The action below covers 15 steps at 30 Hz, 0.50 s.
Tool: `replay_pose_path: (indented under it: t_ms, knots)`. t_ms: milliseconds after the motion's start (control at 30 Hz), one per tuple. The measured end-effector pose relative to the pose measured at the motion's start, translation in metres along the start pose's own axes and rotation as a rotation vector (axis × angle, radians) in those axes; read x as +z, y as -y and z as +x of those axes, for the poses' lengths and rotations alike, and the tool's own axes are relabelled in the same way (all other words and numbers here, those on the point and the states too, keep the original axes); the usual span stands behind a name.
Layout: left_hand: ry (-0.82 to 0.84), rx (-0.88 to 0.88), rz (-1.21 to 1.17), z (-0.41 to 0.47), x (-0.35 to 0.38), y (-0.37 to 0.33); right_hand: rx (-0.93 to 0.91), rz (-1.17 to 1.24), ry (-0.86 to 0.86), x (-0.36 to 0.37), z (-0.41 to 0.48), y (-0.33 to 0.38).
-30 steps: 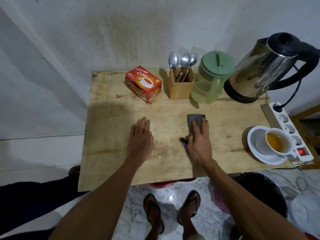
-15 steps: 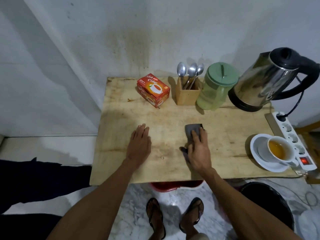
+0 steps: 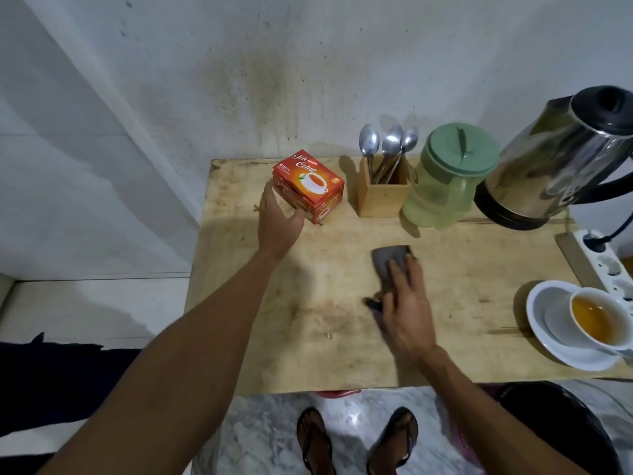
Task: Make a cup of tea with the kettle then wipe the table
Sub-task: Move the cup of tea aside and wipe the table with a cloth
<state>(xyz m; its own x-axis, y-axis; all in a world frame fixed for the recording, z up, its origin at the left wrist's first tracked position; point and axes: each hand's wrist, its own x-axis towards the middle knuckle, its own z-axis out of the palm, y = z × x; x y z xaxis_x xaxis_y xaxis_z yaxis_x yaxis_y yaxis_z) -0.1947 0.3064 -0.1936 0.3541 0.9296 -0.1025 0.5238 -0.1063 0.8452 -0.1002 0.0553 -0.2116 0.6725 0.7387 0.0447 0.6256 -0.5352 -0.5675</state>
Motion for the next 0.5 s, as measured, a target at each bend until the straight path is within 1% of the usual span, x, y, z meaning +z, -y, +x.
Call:
replay_pose_path:
  t_ms: [67,133,233,300,367,433,500]
  knots:
    - [0.004,-0.016,-0.065,0.012,0.002,-0.003,0.072,-0.015,-0.029,-0.006,0.013,-0.018]
    - [0.042,-0.039,-0.111,0.022,0.002,-0.003,0.061,-0.03,-0.025,-0.003,0.015,-0.021]
    - [0.073,-0.032,-0.113,0.032,0.0,0.002,-0.044,-0.068,0.015,0.012,0.004,-0.006]
    - [0.059,-0.002,-0.113,0.03,0.002,0.0,-0.148,-0.089,0.076,0.021,-0.007,0.007]
    - [0.04,0.017,-0.118,0.02,0.006,-0.007,-0.21,-0.073,0.133,0.024,-0.011,0.013]
    - [0.016,0.022,-0.123,0.011,0.011,-0.01,-0.189,-0.036,0.128,0.019,-0.007,0.012]
    - [-0.008,0.012,-0.102,0.002,0.016,-0.009,-0.077,-0.003,0.049,0.004,0.006,0.007]
